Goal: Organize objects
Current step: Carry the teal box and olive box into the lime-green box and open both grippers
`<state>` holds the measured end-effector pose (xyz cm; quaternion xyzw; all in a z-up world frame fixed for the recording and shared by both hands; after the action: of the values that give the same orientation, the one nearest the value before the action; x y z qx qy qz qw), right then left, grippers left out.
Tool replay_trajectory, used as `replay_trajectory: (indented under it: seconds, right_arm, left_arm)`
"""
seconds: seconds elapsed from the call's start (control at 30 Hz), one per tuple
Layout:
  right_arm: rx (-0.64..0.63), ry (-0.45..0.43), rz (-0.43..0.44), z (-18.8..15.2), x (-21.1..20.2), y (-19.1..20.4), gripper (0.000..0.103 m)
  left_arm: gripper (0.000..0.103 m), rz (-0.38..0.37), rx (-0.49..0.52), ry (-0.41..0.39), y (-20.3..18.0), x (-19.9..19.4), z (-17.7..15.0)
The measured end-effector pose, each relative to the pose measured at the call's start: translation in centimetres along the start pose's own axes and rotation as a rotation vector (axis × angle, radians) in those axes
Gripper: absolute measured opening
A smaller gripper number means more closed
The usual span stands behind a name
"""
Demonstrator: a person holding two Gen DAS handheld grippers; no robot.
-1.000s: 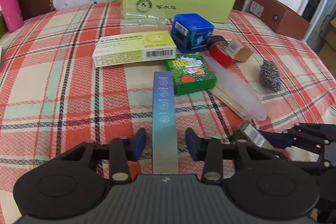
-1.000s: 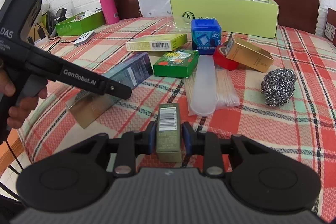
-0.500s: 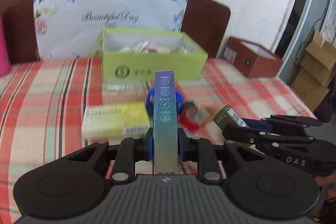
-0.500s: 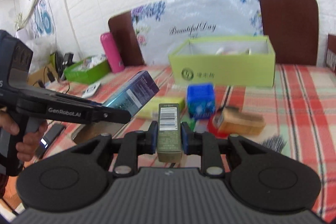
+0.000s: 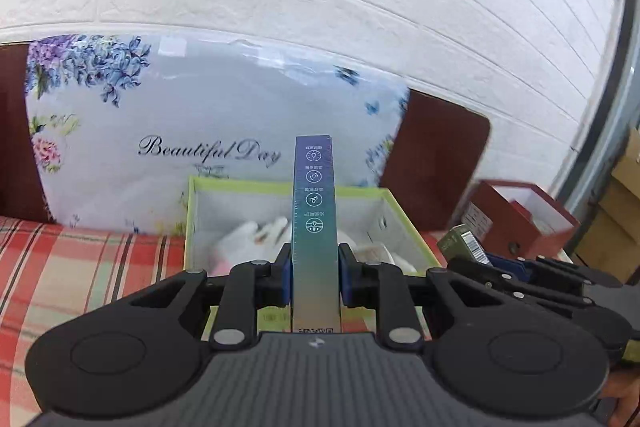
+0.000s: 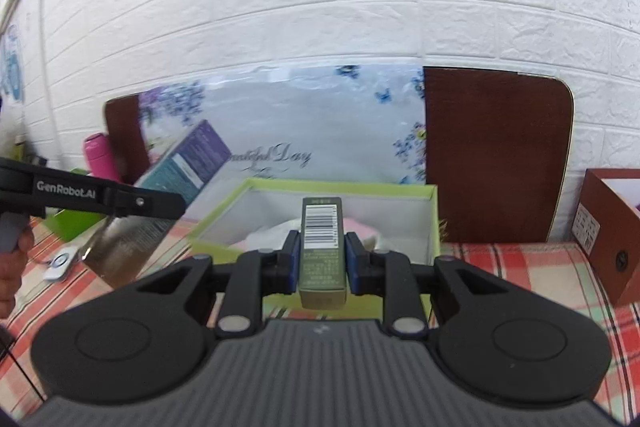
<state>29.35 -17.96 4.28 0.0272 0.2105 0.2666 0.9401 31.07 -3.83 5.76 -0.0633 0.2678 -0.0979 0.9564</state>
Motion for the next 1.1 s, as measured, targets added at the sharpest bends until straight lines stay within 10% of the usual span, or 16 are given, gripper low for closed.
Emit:
replay_trajectory:
  seconds: [0.37,0.43,0.47,0.67,1.1]
  right_arm:
    - [-0.017,0.091,-0.094,-0.4,11.2,-6.4,0.023]
    - [-0.039,0.113,-0.079,-1.1,12.4,-6.7,0.037]
    - [-0.055,0.123,-0.089,-1.5,12.6,-6.8,0.058]
    - [-0.086,0.029,-0.134,-1.0,9.9,-7.3,0.098]
    - [0.057,-0.144,-0.067,1.5,-2.6,-2.2,0.103]
  left_arm:
    - [0.023,0.071,-0.005,0.062,2.6,10.0,1.5]
    - [0.040,0.100,0.005,0.045,3.4,10.8,1.2]
    - [0.067,0.134,0.008,0.041,3.9,11.0,1.1]
    - [0.078,0.175,-0.028,0.007,5.8,9.3,0.5]
    - [0.080,0.158,-0.003,-0.030,1.5,-2.3,-1.5]
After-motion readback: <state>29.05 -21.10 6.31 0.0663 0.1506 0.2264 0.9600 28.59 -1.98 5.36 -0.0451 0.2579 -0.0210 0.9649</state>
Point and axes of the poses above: each gripper's, at about its wrist camera, not at the fingertips, and x roughly the way its jaws point, y to its left, z to its top, the point moved 10 cm from there along x, roughly the way its jaws point, and after that the axes turned 9 degrees about z, right-handed, at the moved point
